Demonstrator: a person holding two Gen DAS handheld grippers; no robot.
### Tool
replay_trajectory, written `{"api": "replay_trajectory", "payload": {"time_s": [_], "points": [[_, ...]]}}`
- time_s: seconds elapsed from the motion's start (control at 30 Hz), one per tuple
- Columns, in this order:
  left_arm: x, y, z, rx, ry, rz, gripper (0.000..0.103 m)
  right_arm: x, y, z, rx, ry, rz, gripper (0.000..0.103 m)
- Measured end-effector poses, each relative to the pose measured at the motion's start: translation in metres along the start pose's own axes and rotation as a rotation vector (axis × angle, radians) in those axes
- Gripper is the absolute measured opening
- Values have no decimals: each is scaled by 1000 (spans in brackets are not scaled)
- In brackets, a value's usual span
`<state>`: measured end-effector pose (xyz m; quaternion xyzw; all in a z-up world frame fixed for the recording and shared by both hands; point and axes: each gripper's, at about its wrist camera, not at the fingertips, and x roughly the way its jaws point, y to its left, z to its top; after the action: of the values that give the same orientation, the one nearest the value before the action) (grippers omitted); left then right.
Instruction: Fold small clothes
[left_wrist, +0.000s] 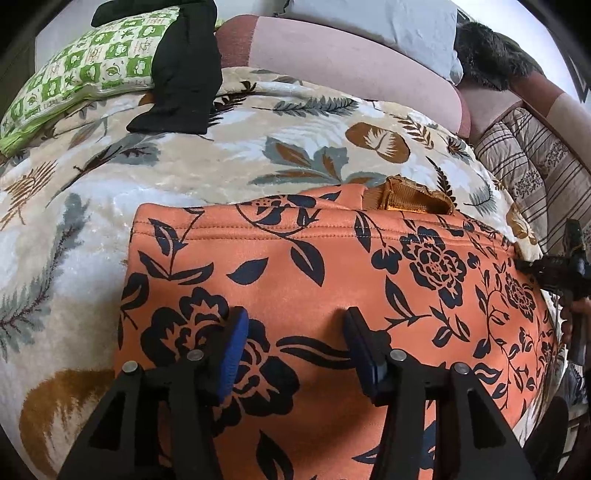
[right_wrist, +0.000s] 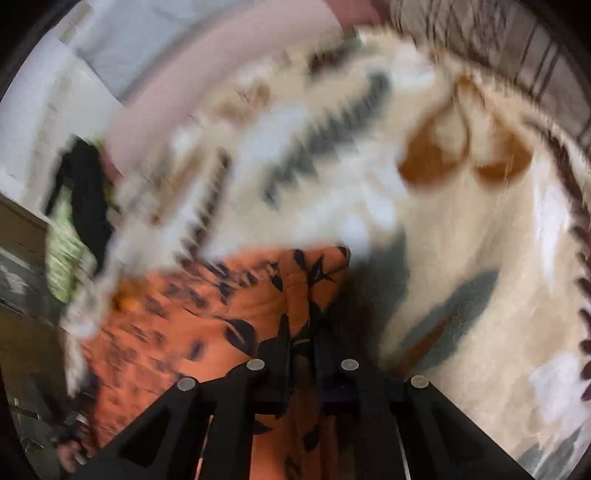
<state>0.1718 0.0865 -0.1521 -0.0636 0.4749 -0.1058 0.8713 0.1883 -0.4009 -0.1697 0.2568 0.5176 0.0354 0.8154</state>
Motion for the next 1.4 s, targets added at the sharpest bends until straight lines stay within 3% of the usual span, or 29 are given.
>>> {"api": "replay_trajectory", "payload": {"time_s": [0.07,0.13,0.17,0.23,0.33,0.4,0.47,0.53,0.57,0.6,0.63,0.67,0.7,0.73,0.77,0.8,1.0,1.13,1.23,1.3,1.4], "points": [[-5,0,1,-9,11,2,55,-11,-14,-2,89,-29,52,28],[-14,0,0,-16,7,10,55,-26,-16,-6,104,-66,-15,57],[-20,-1,-1,-17,-5,9,55,-35,-14,-10,91,-81,-46,61],[-37,-3,-7,-17,-39,3,58,-62,-4,-24,36,-129,-70,62],[-57,-8,-22,-24,-62,-6,59,-89,17,-56,-8,-132,23,68],[-67,-12,-34,-26,-68,-15,61,-91,33,-78,-41,-92,133,72],[-69,-16,-49,-22,-60,-20,65,-76,45,-102,-62,3,267,73],[-62,-16,-62,-38,-15,-10,65,-52,31,-112,-24,51,237,73],[-58,-16,-67,-44,12,-2,65,-39,13,-116,37,64,202,69],[-57,-15,-71,-44,30,14,65,-37,-9,-121,150,34,242,45],[-61,-16,-75,-42,22,24,65,-49,-26,-127,268,-15,248,35],[-67,-17,-77,-40,6,22,65,-62,-25,-132,275,-52,228,35],[-73,-19,-77,-37,-10,14,65,-77,-19,-137,243,-98,197,46],[-77,-21,-78,-33,-23,8,65,-86,-14,-142,215,-128,208,77],[-80,-24,-77,-28,-34,7,65,-94,-9,-151,196,-145,233,88],[-81,-27,-77,-24,-42,3,65,-99,-4,-166,195,-145,254,91],[-57,-30,-79,-42,6,16,70,-59,-24,-208,431,-19,373,91],[-51,-39,-77,1,27,98,70,-45,-34,-200,542,-84,443,91],[-78,-48,-69,-23,-58,42,70,-43,-34,-190,552,-106,462,91],[-86,-59,-63,5,-101,43,70,-46,-37,-188,530,-117,448,91],[-74,-69,-54,24,-83,45,71,-41,-41,-182,576,-126,481,91]]}}
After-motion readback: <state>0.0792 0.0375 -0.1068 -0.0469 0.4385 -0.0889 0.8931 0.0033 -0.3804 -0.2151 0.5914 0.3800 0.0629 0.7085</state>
